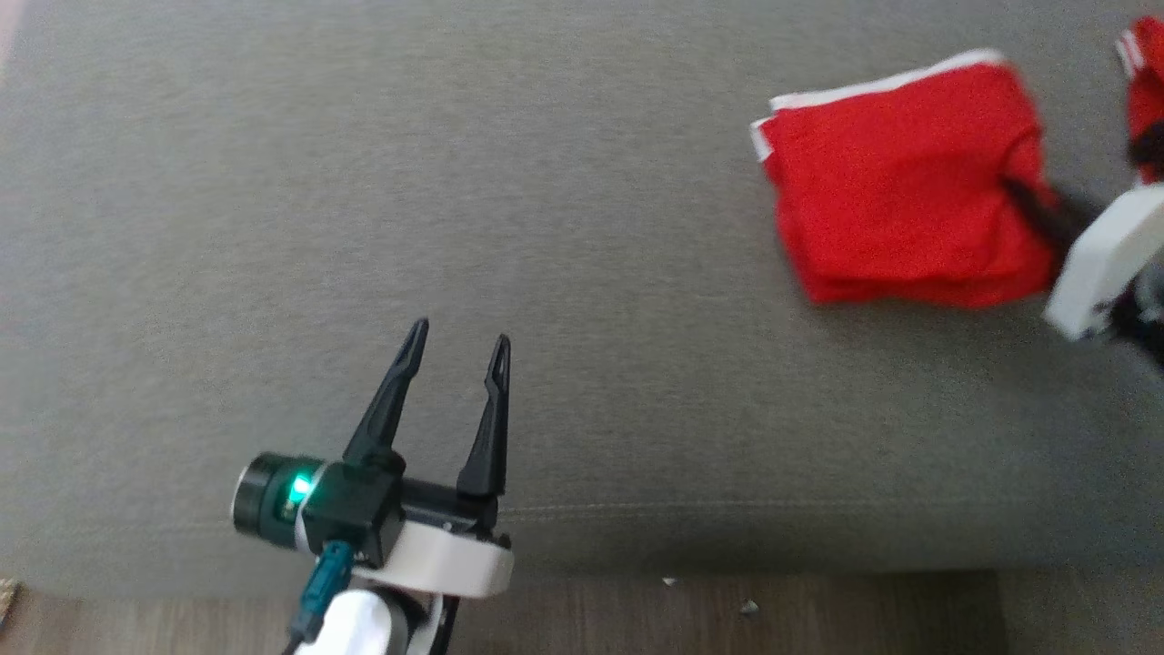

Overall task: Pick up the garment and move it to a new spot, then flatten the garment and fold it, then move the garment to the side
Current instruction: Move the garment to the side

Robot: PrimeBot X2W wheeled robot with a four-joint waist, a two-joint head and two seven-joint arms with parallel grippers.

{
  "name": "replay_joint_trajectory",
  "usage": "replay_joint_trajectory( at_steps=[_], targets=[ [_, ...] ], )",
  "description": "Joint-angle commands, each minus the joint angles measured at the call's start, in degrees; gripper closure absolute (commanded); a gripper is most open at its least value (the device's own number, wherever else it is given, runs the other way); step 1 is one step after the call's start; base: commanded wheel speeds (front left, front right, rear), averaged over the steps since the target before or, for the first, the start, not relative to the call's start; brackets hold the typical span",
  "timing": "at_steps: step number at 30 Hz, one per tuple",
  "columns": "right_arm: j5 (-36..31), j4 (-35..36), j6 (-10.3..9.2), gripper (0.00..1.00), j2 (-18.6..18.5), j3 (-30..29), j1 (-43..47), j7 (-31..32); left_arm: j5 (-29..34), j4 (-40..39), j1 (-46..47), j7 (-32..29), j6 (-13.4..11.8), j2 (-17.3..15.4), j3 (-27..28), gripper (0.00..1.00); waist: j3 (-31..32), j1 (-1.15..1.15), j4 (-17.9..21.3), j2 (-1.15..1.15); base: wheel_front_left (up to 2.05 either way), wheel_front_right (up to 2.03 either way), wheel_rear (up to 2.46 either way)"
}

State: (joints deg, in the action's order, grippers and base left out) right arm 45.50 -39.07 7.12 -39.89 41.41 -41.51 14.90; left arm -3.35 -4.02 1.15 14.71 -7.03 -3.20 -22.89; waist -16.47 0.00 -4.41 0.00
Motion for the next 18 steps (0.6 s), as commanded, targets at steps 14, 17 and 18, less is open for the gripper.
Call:
replay_joint_trajectory(
  at_steps=[14, 17, 18],
  targets=[
    [-7.0, 6.3, 0.36, 1.00, -14.2, -5.8, -5.7, 2.6, 1.5, -2.6, 5.9, 0.3, 1.6, 0.3, 2.9, 0.00, -5.5, 0.00, 7.3, 0.00, 0.00, 0.00, 0.00],
    [-10.8, 6.2, 0.36, 1.00, -14.3, -8.2, -6.3, 2.8, 1.7, -2.7, 6.2, 0.3, 1.9, 0.3, 3.0, 0.00, -6.3, 0.00, 7.1, 0.00, 0.00, 0.00, 0.00],
    [-13.1, 5.8, 0.36, 1.00, -14.5, -9.4, -6.8, 2.4, 1.7, -2.7, 6.3, 0.3, 2.0, 0.3, 3.0, 0.00, -6.6, 0.00, 7.0, 0.00, 0.00, 0.00, 0.00]
  ],
)
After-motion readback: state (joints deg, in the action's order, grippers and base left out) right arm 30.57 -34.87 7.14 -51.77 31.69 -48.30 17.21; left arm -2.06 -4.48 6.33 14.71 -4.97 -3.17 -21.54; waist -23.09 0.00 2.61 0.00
